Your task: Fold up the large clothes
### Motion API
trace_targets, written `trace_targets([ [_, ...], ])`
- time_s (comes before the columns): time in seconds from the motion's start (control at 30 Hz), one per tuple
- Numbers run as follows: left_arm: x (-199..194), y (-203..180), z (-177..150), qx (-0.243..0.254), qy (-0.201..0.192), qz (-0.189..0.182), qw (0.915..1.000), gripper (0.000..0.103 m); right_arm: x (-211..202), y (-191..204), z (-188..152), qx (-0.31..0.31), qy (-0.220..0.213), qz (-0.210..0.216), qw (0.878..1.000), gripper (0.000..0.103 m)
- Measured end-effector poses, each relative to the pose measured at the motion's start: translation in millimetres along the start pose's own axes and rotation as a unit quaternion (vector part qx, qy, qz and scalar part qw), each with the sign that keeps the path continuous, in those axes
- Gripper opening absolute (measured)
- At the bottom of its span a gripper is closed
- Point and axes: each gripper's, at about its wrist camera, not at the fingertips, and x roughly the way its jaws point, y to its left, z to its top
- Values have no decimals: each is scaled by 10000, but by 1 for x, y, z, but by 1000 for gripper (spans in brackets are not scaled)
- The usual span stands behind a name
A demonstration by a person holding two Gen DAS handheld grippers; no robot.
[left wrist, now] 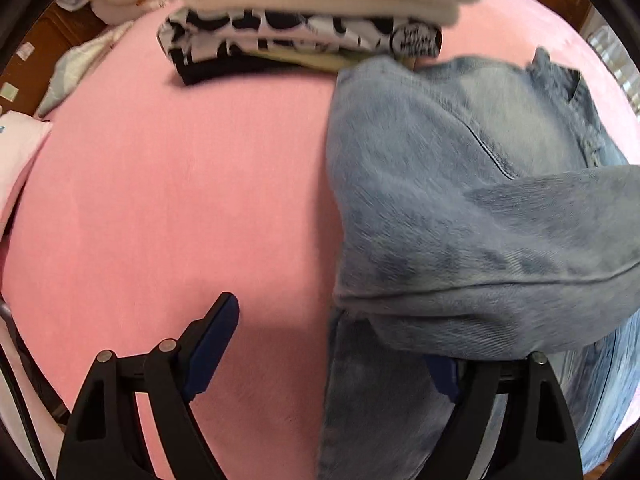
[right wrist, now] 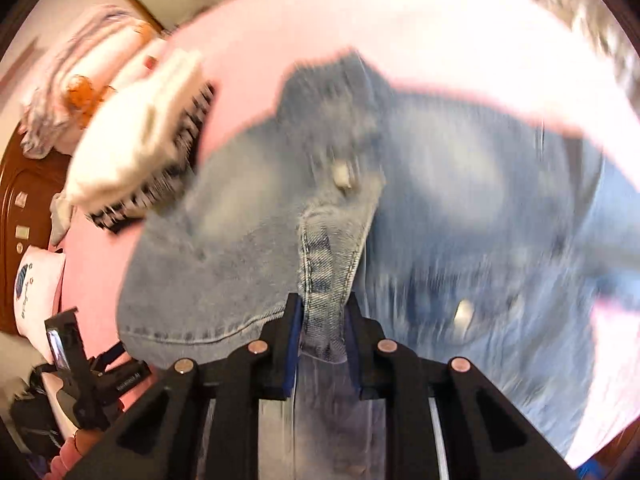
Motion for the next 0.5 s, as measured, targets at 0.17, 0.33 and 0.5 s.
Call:
trace_targets([
  [0.17,-3,-17,-2,-47,-32,53,10000,56,-51,-18,32,-456,-781,-219,9957,19],
  [0.33,0,-35,-9,-20,2,128,9999,28,-62,-43,45,-403,-909,-253,9947,19],
  [0.5,-3,-33,-13,-282,-46,227,9993,26,-33,-85,27,-157,-445,-341,9983,19],
])
